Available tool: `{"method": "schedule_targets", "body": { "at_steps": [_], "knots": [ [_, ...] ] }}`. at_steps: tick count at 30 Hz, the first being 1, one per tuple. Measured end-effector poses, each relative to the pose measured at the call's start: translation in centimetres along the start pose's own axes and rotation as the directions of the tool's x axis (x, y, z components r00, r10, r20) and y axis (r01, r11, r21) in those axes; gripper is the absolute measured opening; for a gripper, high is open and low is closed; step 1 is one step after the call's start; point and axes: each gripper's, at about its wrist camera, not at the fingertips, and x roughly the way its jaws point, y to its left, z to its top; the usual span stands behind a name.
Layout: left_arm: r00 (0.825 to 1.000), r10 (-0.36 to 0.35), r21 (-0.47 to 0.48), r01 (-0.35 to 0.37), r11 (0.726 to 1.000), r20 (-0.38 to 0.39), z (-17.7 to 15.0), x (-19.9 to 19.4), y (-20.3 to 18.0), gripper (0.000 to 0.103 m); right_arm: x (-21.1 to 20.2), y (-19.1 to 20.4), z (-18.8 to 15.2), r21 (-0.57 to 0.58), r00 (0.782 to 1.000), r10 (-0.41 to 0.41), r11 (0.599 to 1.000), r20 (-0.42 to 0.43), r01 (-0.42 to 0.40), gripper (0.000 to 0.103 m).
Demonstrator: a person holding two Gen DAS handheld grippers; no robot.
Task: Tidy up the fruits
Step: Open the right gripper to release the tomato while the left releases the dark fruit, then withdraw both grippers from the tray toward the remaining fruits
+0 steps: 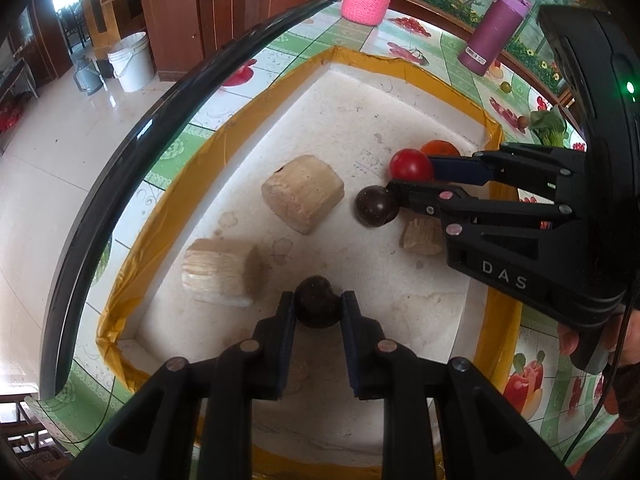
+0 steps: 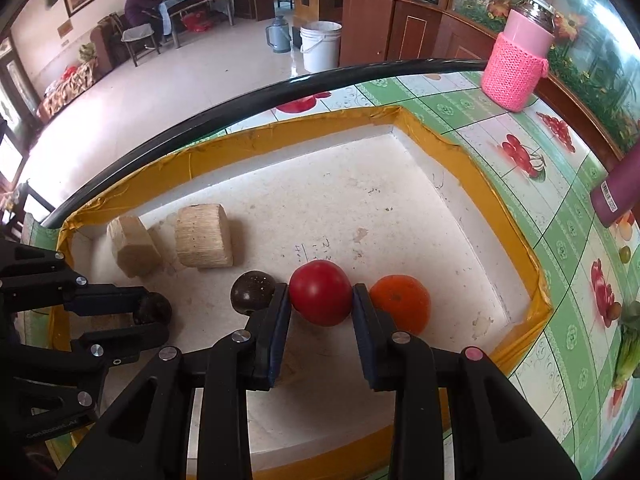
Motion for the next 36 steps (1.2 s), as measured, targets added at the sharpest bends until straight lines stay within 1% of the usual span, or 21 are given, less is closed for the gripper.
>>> {"method": "schedule_targets", "body": {
  "at_steps": [6, 11, 12, 14, 15, 16, 17, 18, 19, 23, 24, 27, 28, 29, 30, 31, 33, 34, 36],
  "knots": [
    [1.0, -0.003, 0.007, 0.003, 1.0, -0.003, -0.3, -0.3, 0.1, 0.026, -0.1, -0.2, -0.3, 0.014, 1.0, 0.0, 1.0, -0.01, 0.0, 0.032],
    [1.0, 0.008, 0.019, -0.008, 1.0, -0.004, -0.8, -0.7, -0.1, 0.026, -1.0, -0.3, -0.6, 0.022, 1.0, -0.023, 1.0, 0.001, 0.023, 0.033],
    [1.0, 0.012, 0.017, -0.012, 1.0, -0.003, -0.9, -0.8, -0.2, 0.027, -1.4, -0.4, -0.7, 0.029, 1.0, -0.022, 0.999, 0.006, 0.021, 0.036],
    [1.0, 0.02, 0.011, -0.02, 1.0, 0.004, -1.1, -1.1, -0.2, 0.032, -2.2, -0.5, -1.0, 0.045, 0.999, -0.028, 0.999, 0.016, 0.028, 0.039],
    [1.0, 0.023, 0.005, -0.023, 1.0, 0.013, -1.2, -1.3, -0.2, 0.04, -2.8, -0.5, -1.2, 0.052, 0.999, -0.03, 0.998, 0.02, 0.029, 0.039],
    [0.999, 0.027, -0.001, -0.027, 1.0, 0.024, -1.3, -1.6, -0.2, 0.051, -3.2, -0.5, -1.5, 0.056, 0.999, -0.029, 0.998, 0.025, 0.028, 0.039],
    [0.999, 0.033, -0.008, -0.033, 0.999, 0.037, -1.4, -2.0, -0.3, 0.057, -3.8, -0.5, -1.8, 0.059, 0.999, -0.032, 0.998, 0.03, 0.03, 0.04],
    [0.998, 0.036, -0.016, -0.036, 0.999, 0.05, -1.5, -2.3, -0.3, 0.066, -4.2, -0.5, -2.0, 0.062, 0.999, -0.037, 0.997, 0.032, 0.035, 0.04],
    [0.998, 0.034, -0.025, -0.033, 0.999, 0.062, -1.6, -2.7, -0.3, 0.072, -4.8, -0.5, -2.4, 0.069, 0.999, -0.039, 0.997, 0.038, 0.036, 0.04],
    [0.997, -0.006, -0.061, 0.011, 0.998, 0.082, -1.9, -3.8, -0.8, 0.08, -7.2, -0.6, -4.2, 0.095, 0.997, -0.04, 0.995, 0.065, 0.033, 0.043],
    [0.997, -0.011, -0.066, 0.017, 0.998, 0.081, -2.0, -4.0, -1.0, 0.085, -7.8, -0.7, -4.6, 0.099, 0.997, -0.041, 0.995, 0.07, 0.034, 0.044],
    [0.993, -0.006, -0.054, 0.012, 0.998, 0.12, -2.5, -4.9, -2.1, 0.092, -9.7, -1.0, -6.3, 0.115, 0.995, -0.055, 0.992, 0.087, 0.044, 0.046],
    [0.991, 0.007, -0.044, -0.001, 0.999, 0.133, -2.7, -5.2, -2.6, 0.097, -10.3, -1.2, -6.8, 0.121, 0.994, -0.059, 0.992, 0.093, 0.048, 0.049],
    [0.99, 0.021, -0.038, -0.016, 0.999, 0.143, -2.8, -5.5, -3.0, 0.099, -10.8, -1.4, -7.4, 0.128, 0.993, -0.063, 0.991, 0.098, 0.051, 0.051],
    [0.988, 0.027, -0.031, -0.023, 0.999, 0.153, -3.0, -5.7, -3.5, 0.099, -11.4, -1.6, -8.0, 0.139, 0.992, -0.071, 0.989, 0.106, 0.056, 0.056],
    [0.988, 0.026, -0.027, -0.023, 0.999, 0.153, -3.1, -5.8, -3.9, 0.1, -12.0, -2.0, -8.6, 0.151, 0.99, -0.078, 0.987, 0.114, 0.06, 0.057],
    [0.991, 0.0, -0.032, 0.004, 0.999, 0.131, -3.3, -5.8, -4.6, 0.1, -12.9, -2.7, -9.9, 0.177, 0.989, -0.087, 0.982, 0.123, 0.064, 0.057],
    [0.991, -0.013, -0.038, 0.019, 0.999, 0.136, -3.4, -5.9, -4.9, 0.1, -13.4, -3.2, -10.6, 0.191, 0.988, -0.095, 0.979, 0.126, 0.07, 0.057],
    [0.984, 0.005, -0.057, 0.005, 0.998, 0.176, -3.9, -6.4, -5.5, 0.1, -14.3, -4.1, -12.3, 0.223, 0.985, -0.118, 0.971, 0.125, 0.088, 0.058]
  ]
}}
